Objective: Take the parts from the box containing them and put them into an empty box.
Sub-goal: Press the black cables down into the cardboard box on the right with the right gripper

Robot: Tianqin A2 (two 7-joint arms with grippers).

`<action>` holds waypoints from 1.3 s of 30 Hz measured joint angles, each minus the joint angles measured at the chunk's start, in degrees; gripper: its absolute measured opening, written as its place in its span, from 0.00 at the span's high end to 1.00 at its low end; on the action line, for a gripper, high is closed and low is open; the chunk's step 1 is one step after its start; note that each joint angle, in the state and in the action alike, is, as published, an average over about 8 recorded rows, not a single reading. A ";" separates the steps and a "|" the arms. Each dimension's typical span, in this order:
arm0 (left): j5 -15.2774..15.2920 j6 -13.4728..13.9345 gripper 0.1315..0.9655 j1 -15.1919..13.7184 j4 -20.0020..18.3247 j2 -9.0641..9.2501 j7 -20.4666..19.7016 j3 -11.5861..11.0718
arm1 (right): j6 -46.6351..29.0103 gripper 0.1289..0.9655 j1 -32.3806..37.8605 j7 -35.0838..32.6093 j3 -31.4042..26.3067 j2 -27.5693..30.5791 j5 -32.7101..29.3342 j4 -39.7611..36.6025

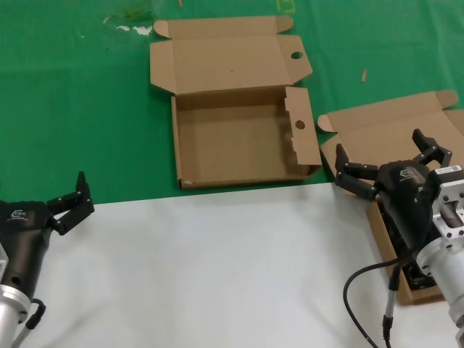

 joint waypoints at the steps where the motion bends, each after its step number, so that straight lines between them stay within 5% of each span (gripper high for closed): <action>1: 0.00 0.00 0.00 0.00 0.00 0.00 0.00 0.00 | 0.00 0.00 0.00 0.00 0.00 0.00 0.00 0.00; 29: 0.00 0.00 0.03 0.00 0.00 0.00 0.00 0.00 | 0.00 0.00 0.00 0.00 0.00 0.00 0.00 0.00; 39: 0.00 0.00 0.14 0.00 0.00 0.00 0.00 0.00 | 3.73 0.00 0.50 -1.64 -4.94 3.93 2.07 1.21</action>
